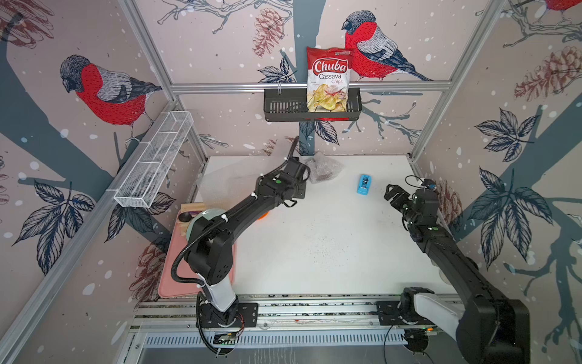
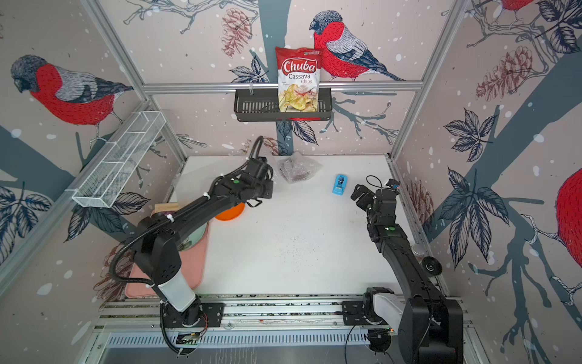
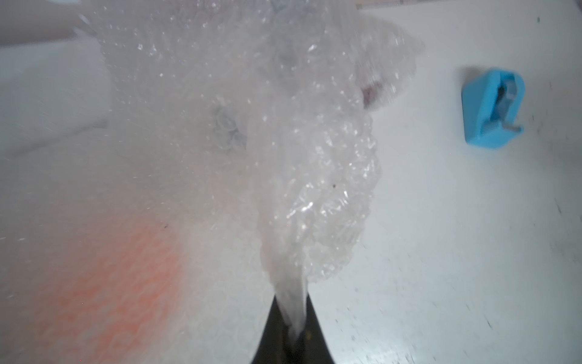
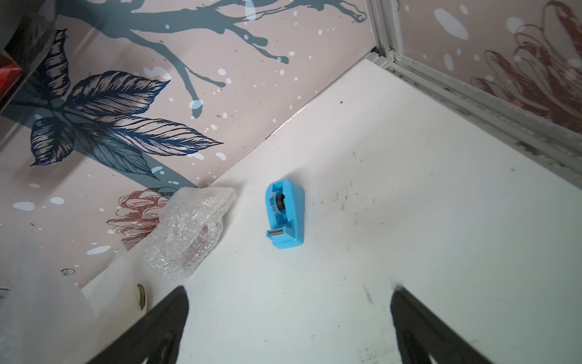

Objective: Wrap dinner plates in bubble wrap
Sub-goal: Pick up the bubble wrap from the center of the board, then place the bubble wrap at the center of the board.

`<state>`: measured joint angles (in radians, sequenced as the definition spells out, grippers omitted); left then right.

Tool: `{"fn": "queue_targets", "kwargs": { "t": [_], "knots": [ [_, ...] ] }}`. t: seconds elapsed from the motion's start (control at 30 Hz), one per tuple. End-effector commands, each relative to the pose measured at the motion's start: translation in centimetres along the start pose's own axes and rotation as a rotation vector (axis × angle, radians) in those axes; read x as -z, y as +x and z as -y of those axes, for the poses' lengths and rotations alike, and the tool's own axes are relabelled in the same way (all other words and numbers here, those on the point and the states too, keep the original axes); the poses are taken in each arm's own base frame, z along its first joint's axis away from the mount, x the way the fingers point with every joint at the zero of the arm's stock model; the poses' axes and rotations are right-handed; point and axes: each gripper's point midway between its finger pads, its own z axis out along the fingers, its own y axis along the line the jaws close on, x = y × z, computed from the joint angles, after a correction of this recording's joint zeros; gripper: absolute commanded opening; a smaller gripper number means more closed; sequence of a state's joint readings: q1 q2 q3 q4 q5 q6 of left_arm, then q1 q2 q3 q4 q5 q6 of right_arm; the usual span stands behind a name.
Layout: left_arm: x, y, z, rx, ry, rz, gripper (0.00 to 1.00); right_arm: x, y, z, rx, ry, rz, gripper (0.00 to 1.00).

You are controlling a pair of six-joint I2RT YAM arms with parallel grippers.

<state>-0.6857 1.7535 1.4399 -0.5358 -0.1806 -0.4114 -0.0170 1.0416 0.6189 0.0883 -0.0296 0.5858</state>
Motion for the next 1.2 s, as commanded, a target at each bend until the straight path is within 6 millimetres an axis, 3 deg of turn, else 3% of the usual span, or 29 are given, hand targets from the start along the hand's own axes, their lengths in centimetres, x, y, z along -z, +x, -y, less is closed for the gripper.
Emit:
{"fn": "queue_targets", "kwargs": {
  "t": [0.0,0.07,0.17,0.23,0.27,0.33,0.43,0.53,0.6,0.67,0.73,0.83,0.93,1.03,1.17],
  "knots": [
    [-1.6,5.1,5.6,0.084,0.11,-0.136,0.0,0.7,1.3,0.4,-0.011,-0.047,-0.081,0.99],
    [-2.9,7.4,10.4,0.06,0.202,-0.192,0.0,0.9,1.3,0.1,0.01,-0.082,-0.093,0.99],
    [-4.6,9.4,16.4,0.015,0.321,-0.268,0.0,0.8,1.9,-1.4,0.042,-0.164,-0.125,0.99],
    [-5.7,9.9,18.9,-0.012,0.347,-0.303,0.01,0.6,2.2,-2.0,0.045,-0.19,-0.154,0.99],
    [-6.2,9.9,19.7,-0.018,0.355,-0.318,0.11,0.4,2.4,-2.3,0.048,-0.193,-0.165,0.99],
    [-6.3,9.6,20.1,-0.022,0.362,-0.32,0.36,0.2,2.8,-2.8,0.068,-0.196,-0.188,0.99],
    [-4.3,8.1,19.2,-0.03,0.375,-0.272,0.65,-0.1,3.9,-3.7,0.108,-0.202,-0.224,0.99],
    [-0.9,6.4,17.6,0.011,0.469,-0.217,0.82,-0.5,5.3,-5.4,0.159,-0.222,-0.258,0.99],
    [0.7,5.3,14.5,0.075,0.458,-0.165,0.92,-0.8,6.4,-7.0,0.196,-0.237,-0.283,0.99],
    [0.6,5.2,8.5,0.178,0.299,-0.126,0.94,-1.2,7.7,-8.8,0.223,-0.267,-0.309,0.99],
    [-0.1,6.9,0.8,0.356,0.091,-0.127,0.93,-1.4,9.3,-10.6,0.254,-0.306,-0.331,0.99],
    [-0.2,9.1,-6.8,0.571,-0.011,-0.08,0.9,-2.5,11.9,-11.8,0.273,-0.315,-0.386,0.99],
    [0.0,10.2,-12.6,0.722,-0.104,0.005,0.86,-3.2,13.9,-12.8,0.298,-0.334,-0.434,0.99],
    [0.1,10.9,-16.6,0.817,-0.196,0.038,0.84,-3.6,15.8,-12.9,0.365,-0.343,-0.471,1.0],
    [-0.6,11.4,-20.5,0.909,-0.27,0.075,0.81,-4.4,18.4,-11.3,0.395,-0.315,-0.543,0.98]
  ]
}}
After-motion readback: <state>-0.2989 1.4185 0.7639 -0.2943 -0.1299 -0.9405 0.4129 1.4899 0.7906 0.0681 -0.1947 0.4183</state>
